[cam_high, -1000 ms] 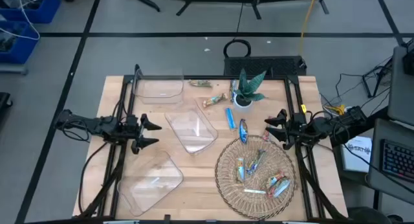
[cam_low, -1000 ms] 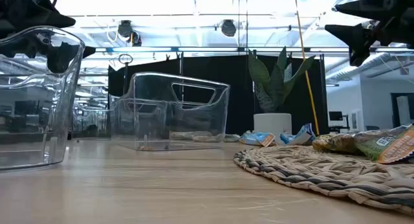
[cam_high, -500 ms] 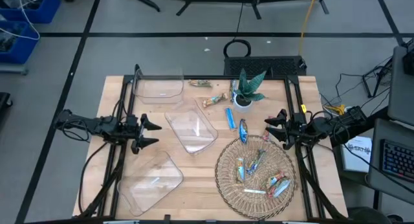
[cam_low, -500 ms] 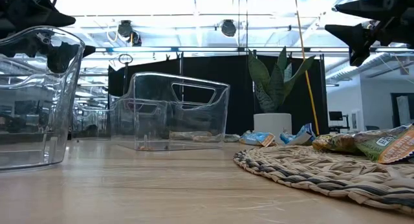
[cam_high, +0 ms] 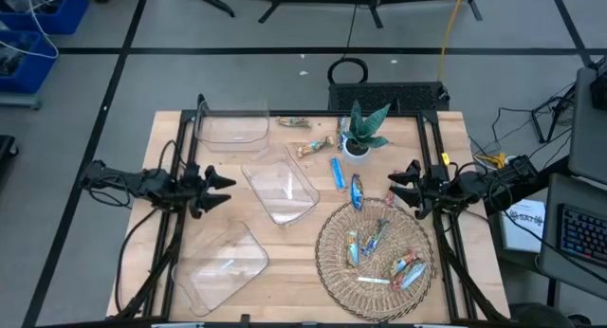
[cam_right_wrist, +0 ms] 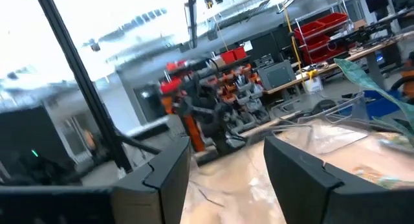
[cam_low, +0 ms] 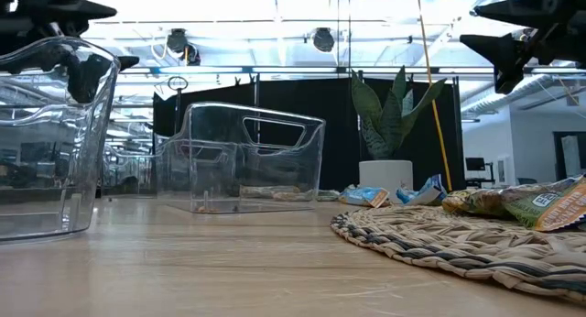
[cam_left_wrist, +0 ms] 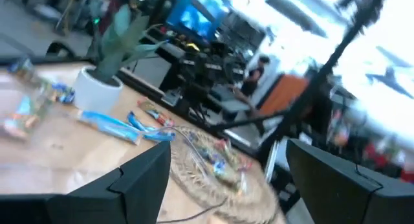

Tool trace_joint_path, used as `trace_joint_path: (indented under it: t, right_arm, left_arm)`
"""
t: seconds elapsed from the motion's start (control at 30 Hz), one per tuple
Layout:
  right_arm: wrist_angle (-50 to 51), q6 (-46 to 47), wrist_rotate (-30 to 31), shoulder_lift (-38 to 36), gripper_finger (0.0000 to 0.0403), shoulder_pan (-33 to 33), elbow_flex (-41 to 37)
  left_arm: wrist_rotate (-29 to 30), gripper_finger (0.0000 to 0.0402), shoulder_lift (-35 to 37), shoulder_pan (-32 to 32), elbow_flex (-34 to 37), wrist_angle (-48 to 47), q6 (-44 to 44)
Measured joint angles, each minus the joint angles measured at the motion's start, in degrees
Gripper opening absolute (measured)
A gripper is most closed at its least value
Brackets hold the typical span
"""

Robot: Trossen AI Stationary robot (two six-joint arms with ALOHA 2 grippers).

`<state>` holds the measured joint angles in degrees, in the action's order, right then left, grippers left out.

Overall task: Pick and place Granola Bars by type
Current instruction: Put the blue granola bar into the middle transparent bin

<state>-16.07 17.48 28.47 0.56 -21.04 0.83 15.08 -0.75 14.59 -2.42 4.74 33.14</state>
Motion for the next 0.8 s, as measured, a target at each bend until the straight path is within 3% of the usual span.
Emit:
trace_joint_path:
  t: [0.07,0.2,0.3,0.53,0.8]
  right_arm:
    - [-2.5,1.82,-0.01,0.04,0.0187,0.12,0.35]
    - [-1.6,-0.1,-0.07,2.39,0.0187,0.15,4.85]
    - [-1.84,-4.73,0.07,7.08,0.0187,0.54,13.94]
    - [13.76,-21.84,0.47,25.6,0.0198,2.9,46.53]
    - [40.52,-54.01,12.19,49.94,0.0225,10.3,84.71]
  left_arm:
    - [1.38,0.031,-0.05,0.0,0.02,2.46,3.96]
    - [3.03,0.031,-2.64,0.0,-0.81,11.39,-0.44]
    - [6.93,0.031,-7.42,0.0,-5.77,11.86,-1.57]
    - [11.94,0.031,-23.93,0.0,-21.91,11.75,-7.63]
    - [12.0,0.031,-39.82,0.02,-34.74,11.41,-8.59]
